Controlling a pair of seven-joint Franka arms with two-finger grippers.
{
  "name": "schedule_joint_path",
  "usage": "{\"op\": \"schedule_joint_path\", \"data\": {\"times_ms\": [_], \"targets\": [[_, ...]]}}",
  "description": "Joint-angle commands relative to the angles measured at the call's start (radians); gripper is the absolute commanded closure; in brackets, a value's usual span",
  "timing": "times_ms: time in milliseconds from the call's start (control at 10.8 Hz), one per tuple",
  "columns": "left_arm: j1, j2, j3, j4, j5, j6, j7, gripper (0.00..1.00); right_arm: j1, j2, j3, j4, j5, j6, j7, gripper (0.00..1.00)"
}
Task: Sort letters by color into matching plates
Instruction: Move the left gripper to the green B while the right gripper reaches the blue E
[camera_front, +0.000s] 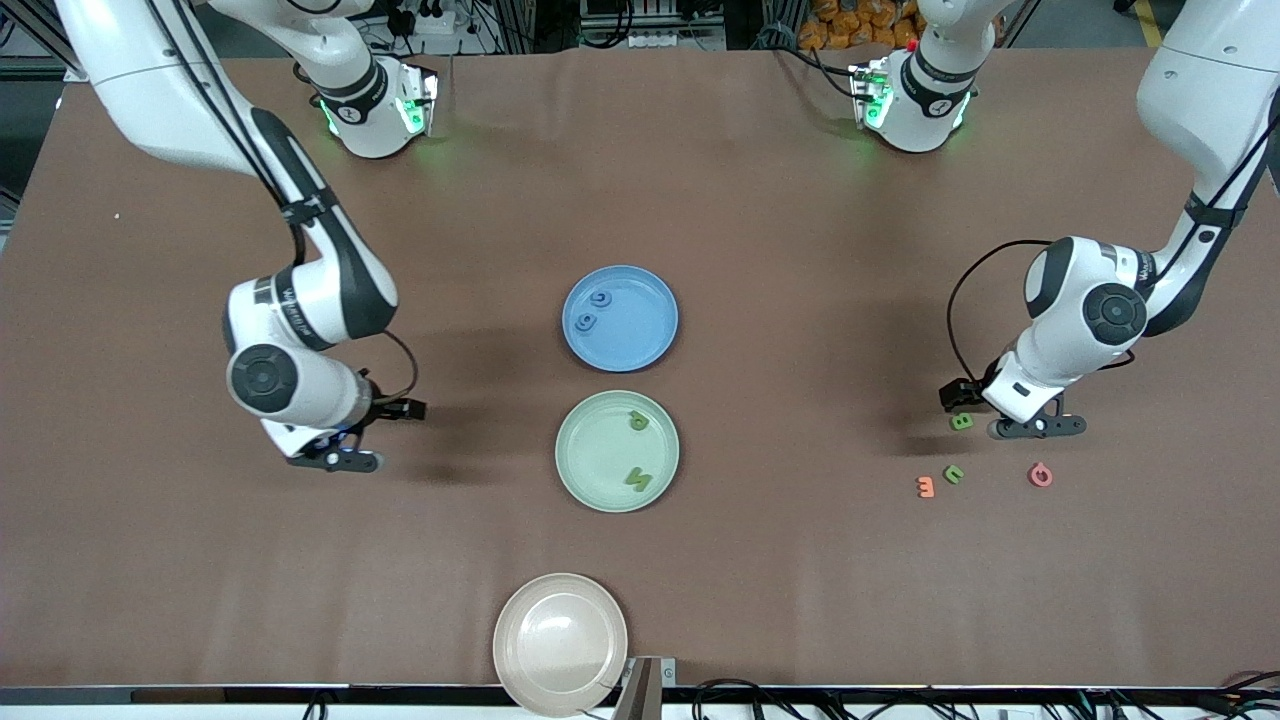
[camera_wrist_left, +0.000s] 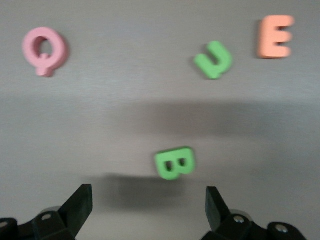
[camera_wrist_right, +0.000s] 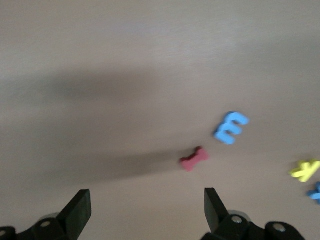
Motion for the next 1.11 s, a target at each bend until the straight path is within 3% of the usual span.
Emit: {"op": "schedule_joint_path", "data": {"times_ms": [0, 278, 463, 556, 833, 1019], "targets": [[-0.006, 0.060, 0.045, 0.063, 0.094, 0.011, -0.112, 0.00, 0.032, -0.037, -0.109, -0.019, 0.009, -0.004, -0.007, 0.00], [-0.049, 0.088, 0.045, 0.103, 0.106, 0.005, -0.210, 0.00, 0.032, -0.036, -0.184, -0.078, 0.033, 0.092, 0.024, 0.00], [-0.083, 0.098, 0.049, 0.117, 0.106, -0.002, -0.270, 0.00, 0.037, -0.033, -0.222, -0.083, 0.186, 0.120, 0.072, 0.00], [-0.098, 0.098, 0.050, 0.117, 0.106, -0.003, -0.295, 0.00, 0.040, -0.033, -0.229, -0.100, 0.210, 0.149, 0.081, 0.00], [-0.114, 0.101, 0.067, 0.113, 0.112, -0.006, -0.313, 0.00, 0.044, -0.031, -0.229, -0.180, 0.212, 0.304, 0.148, 0.00], [-0.114, 0.103, 0.065, 0.116, 0.142, -0.060, -0.313, 0.00, 0.044, -0.027, -0.229, -0.186, 0.212, 0.314, 0.148, 0.02]]}}
